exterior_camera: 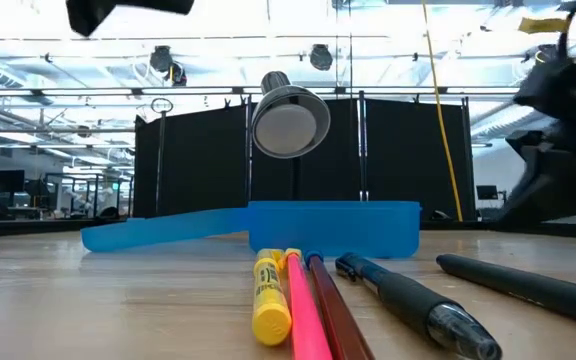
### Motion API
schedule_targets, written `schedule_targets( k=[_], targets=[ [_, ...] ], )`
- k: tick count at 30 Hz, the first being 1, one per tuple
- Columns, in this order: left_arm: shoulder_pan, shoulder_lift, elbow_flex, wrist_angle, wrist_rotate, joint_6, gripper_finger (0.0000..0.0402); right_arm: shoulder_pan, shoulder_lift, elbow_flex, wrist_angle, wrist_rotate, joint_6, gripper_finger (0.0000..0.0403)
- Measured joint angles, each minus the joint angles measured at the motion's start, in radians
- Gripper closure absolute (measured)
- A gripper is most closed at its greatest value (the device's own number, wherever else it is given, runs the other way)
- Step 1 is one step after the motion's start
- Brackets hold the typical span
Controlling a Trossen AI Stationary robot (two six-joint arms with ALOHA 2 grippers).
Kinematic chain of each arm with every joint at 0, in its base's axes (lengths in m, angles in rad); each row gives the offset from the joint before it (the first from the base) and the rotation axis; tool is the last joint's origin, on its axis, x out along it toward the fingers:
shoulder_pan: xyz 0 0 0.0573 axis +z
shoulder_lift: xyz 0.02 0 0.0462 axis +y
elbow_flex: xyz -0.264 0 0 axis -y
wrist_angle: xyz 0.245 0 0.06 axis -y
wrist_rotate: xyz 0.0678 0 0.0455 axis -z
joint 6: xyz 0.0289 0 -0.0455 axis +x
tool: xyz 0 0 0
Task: Pick & place school supplies into a supply box
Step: Put the yellow pen into the blue supply box
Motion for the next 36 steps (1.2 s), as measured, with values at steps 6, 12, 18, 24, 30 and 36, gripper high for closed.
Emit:
schedule_targets(
  k=[6, 12, 18, 24, 30, 36],
  targets=[
    [-0.003, 0.165, 0.293, -0.335, 0.014, -0.147, 0.0369, 0.031, -0.065, -0.166, 0.402, -0.004, -0.219, 0.0403],
    [-0.008, 0.271, 0.388, -0.363, 0.007, -0.062, 0.0369, 0.087, -0.245, -0.410, 1.028, -0.233, -0.530, 0.0403],
    [-0.002, 0.281, 0.367, -0.365, -0.010, -0.136, 0.0369, 0.068, -0.437, -0.433, 0.862, -0.182, -0.610, 0.0403],
    [0.005, 0.281, 0.356, -0.363, 0.025, -0.172, 0.0369, -0.041, -0.601, -0.434, 0.712, -0.346, -0.613, 0.0403],
    [0.016, 0.281, 0.356, -0.339, 0.036, -0.155, 0.0369, -0.229, -0.719, -0.441, 0.597, -0.499, -0.583, 0.0403],
    [0.021, 0.301, 0.356, -0.334, 0.126, -0.249, 0.0369, -0.299, -0.816, -0.441, 0.564, -0.589, -0.623, 0.0403]
  ],
)
